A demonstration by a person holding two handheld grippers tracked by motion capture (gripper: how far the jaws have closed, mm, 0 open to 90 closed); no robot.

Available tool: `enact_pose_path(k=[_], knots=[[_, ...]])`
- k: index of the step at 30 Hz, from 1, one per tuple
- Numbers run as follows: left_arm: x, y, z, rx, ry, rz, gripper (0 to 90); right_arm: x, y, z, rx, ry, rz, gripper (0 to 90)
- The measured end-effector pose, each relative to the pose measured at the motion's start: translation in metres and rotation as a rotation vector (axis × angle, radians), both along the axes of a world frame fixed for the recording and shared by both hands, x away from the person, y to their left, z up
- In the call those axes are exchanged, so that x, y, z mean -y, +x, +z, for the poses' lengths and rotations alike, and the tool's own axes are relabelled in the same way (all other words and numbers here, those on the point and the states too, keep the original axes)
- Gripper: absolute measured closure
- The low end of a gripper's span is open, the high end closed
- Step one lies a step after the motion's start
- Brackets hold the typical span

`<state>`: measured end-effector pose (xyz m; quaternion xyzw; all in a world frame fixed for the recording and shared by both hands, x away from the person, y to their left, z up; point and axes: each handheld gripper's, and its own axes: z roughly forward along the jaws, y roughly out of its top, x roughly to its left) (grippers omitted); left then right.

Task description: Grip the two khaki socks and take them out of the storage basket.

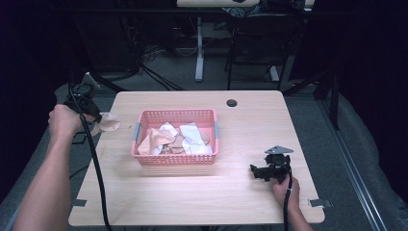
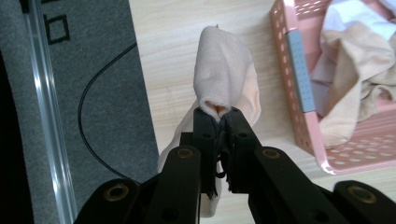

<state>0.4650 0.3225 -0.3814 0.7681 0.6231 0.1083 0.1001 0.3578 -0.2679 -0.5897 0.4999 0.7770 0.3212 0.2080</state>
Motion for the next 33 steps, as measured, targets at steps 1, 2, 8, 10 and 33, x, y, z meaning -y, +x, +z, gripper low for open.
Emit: enact_pose_path(k=[1,2,8,10,33], knots=[[-0.003,-0.001,-0.003,-0.006,-0.001,0.007,84.9,0.000,0.000,0.000,0.000,0.000,0.000,0.0],[-0.005,-0.001,-0.006,-0.007,-0.003,0.011,84.9,0.000,0.000,0.000,0.000,0.000,0.000,0.0],[-0.014,-0.004,-0.028,-0.046,-0.010,0.024,84.8,0.000,0.000,0.000,0.000,0.001,0.000,0.0],[-0.018,-0.005,-0.036,-0.051,-0.012,0.033,84.8,0.000,0.000,0.000,0.000,0.000,0.000,0.0],[-0.029,-0.016,-0.120,-0.157,-0.084,0.067,84.9,0.000,0.000,0.000,0.002,0.007,-0.002,0.0]])
